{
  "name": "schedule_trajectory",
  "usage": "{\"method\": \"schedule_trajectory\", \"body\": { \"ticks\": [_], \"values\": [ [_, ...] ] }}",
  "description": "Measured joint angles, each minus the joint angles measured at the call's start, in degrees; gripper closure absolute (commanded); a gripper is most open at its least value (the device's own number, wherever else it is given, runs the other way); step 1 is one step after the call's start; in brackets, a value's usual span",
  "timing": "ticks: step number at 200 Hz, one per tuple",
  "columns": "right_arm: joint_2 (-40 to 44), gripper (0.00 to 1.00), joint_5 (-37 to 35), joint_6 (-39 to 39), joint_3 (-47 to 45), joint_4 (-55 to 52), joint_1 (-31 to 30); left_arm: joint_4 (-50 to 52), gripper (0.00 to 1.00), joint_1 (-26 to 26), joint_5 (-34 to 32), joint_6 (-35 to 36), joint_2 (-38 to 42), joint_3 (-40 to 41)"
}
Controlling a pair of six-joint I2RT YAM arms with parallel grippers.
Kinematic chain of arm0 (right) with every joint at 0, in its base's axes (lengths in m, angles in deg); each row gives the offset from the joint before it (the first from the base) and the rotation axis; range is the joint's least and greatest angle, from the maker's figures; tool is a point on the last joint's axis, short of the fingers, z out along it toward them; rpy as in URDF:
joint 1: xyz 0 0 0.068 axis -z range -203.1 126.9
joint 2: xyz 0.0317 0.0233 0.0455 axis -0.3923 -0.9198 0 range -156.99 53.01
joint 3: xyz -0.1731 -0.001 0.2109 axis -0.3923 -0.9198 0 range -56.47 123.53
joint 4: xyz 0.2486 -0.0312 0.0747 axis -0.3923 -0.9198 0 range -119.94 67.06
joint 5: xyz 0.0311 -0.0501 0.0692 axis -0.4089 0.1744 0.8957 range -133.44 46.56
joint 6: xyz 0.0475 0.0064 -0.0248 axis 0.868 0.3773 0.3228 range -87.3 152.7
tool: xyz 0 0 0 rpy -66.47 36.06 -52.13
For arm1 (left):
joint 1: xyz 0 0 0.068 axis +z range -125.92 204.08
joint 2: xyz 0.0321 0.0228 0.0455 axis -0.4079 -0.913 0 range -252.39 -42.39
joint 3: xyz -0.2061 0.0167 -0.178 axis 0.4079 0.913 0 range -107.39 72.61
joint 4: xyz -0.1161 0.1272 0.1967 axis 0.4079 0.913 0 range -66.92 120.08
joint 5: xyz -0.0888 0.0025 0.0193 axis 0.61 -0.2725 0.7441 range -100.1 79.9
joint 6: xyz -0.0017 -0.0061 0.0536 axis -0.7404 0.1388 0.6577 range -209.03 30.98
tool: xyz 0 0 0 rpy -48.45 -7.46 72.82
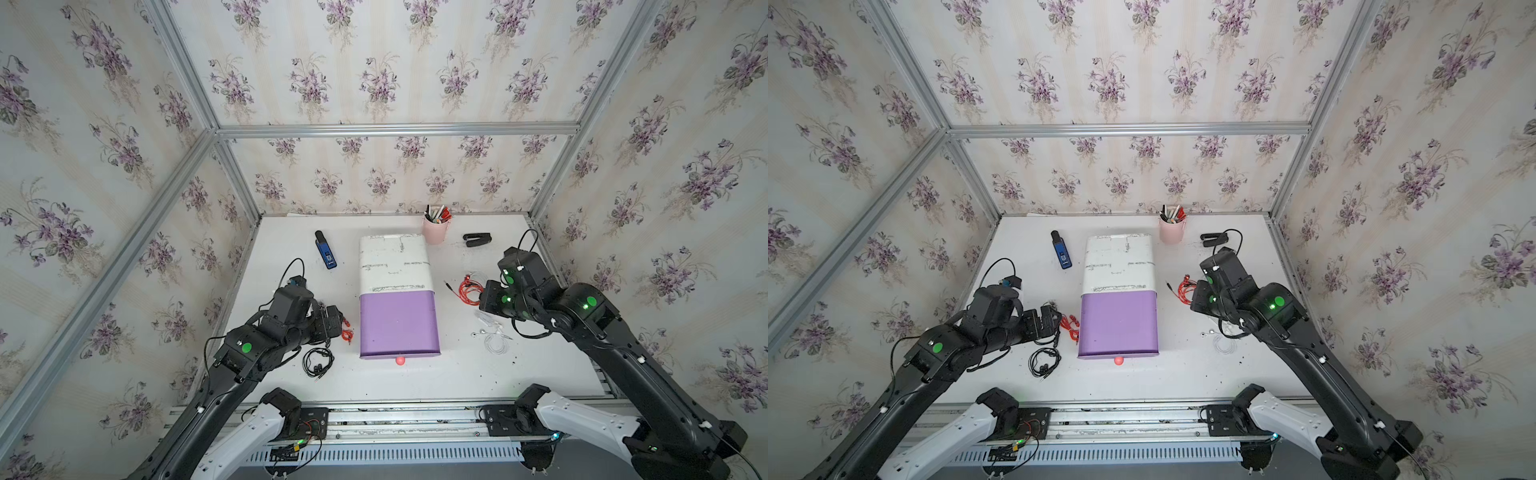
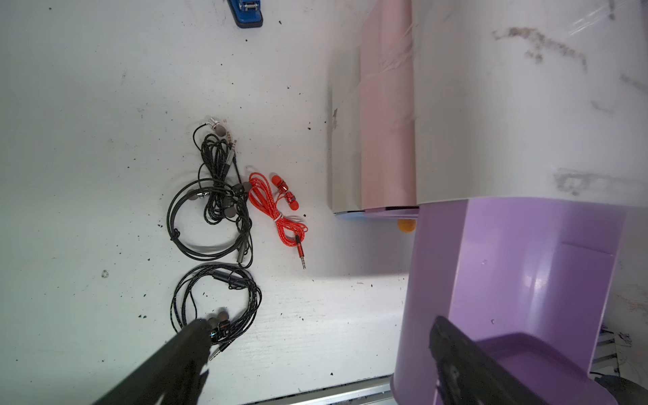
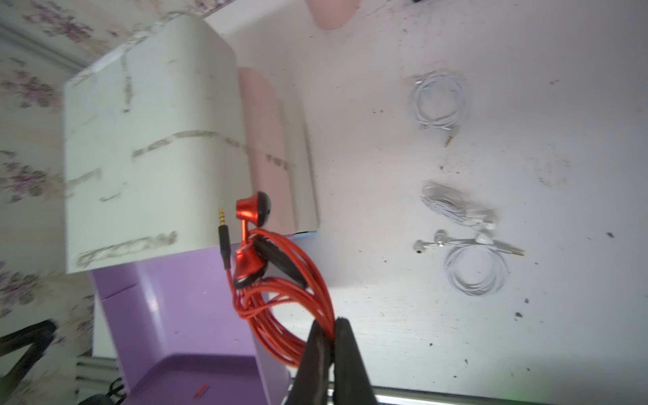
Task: Place the wired earphones into the drawer by color
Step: Place the wired earphones in the drawer.
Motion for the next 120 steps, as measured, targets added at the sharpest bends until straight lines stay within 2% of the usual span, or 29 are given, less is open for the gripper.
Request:
{"method": "schedule_trajectory", "body": {
  "ticks": [36,55,120],
  "values": [
    [-5.9,1.0,2.19,1.44,3.23,4.94,-12.57,-2.23,0.0,0.48,1.18,-1.9,-1.25,3.56],
    [-8.31,1.0,2.89,2.01,2.1,8.04,-16.61,-3.54,0.0,0.59,1.25,-2.93,-1.9,4.87],
    [-8.92,1.0,4.13,3.1,-8.7,15.87,-18.32,-6.08,0.0,0.83,3.02,-3.82,-6.56,5.79]
  ]
}}
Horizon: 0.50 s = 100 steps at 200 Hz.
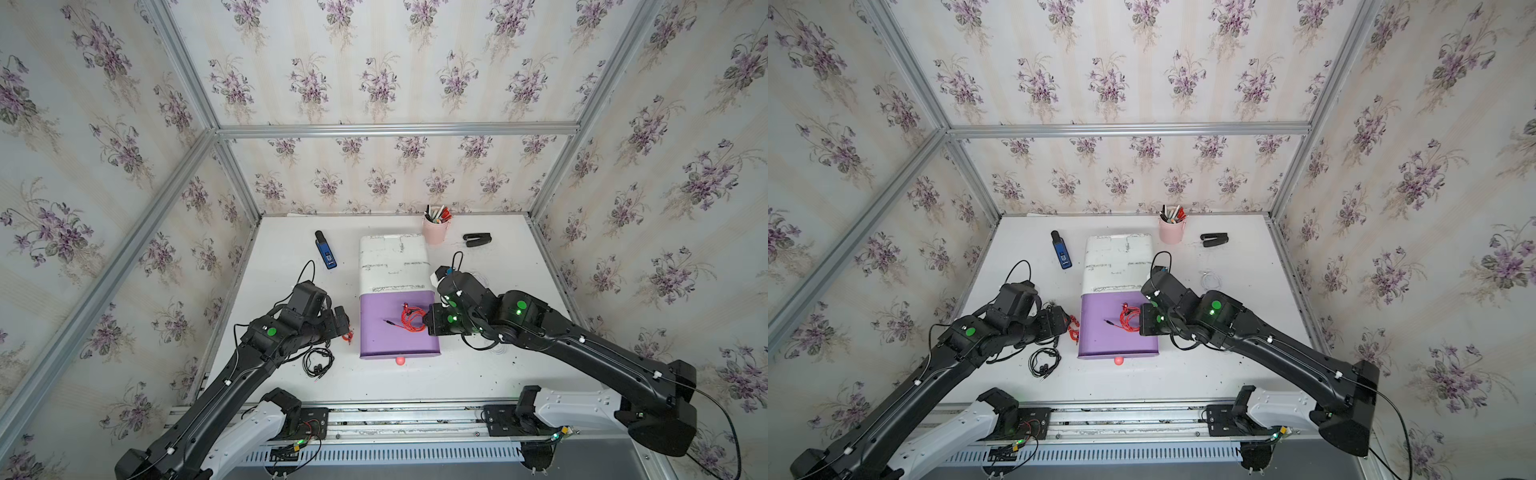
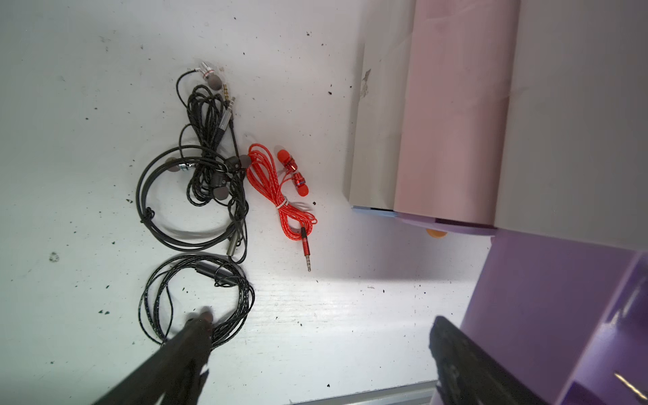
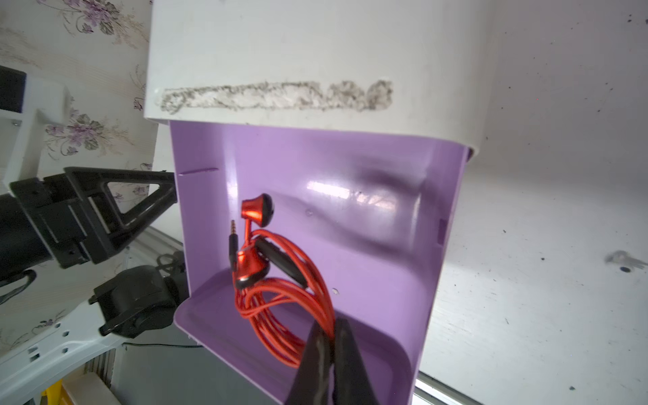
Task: Place the wired earphones into the drawer by color
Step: Place the wired earphones in the drawer.
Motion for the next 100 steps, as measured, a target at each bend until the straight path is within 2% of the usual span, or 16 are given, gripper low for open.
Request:
{"method": "schedule_trajectory", "body": {
  "ticks": [24,38,54,100],
  "values": [
    [-1.05,1.0,-0.13,0.0,-1.81,1.95,0.02,-1.49,0.0,0.0,1.07,-0.02,-1.49,0.7],
    [-1.9,0.81,-0.42,-0.15,-2.19,2.86,0.24,-2.47,0.0,0.0,1.51,-0.04,-2.32,1.07],
    [-2.75,0.69,-0.83,-0.31,-2.29,3.56,0.52,-3.41,0.0,0.0,1.92,-0.04,-3.74,1.25],
    [-3.08,0.6,-1.31,-0.92,-1.14,3.96,1.42,-3.85,0.0,0.02,2.03,-0.02,-10.78,-0.09]
  ]
}}
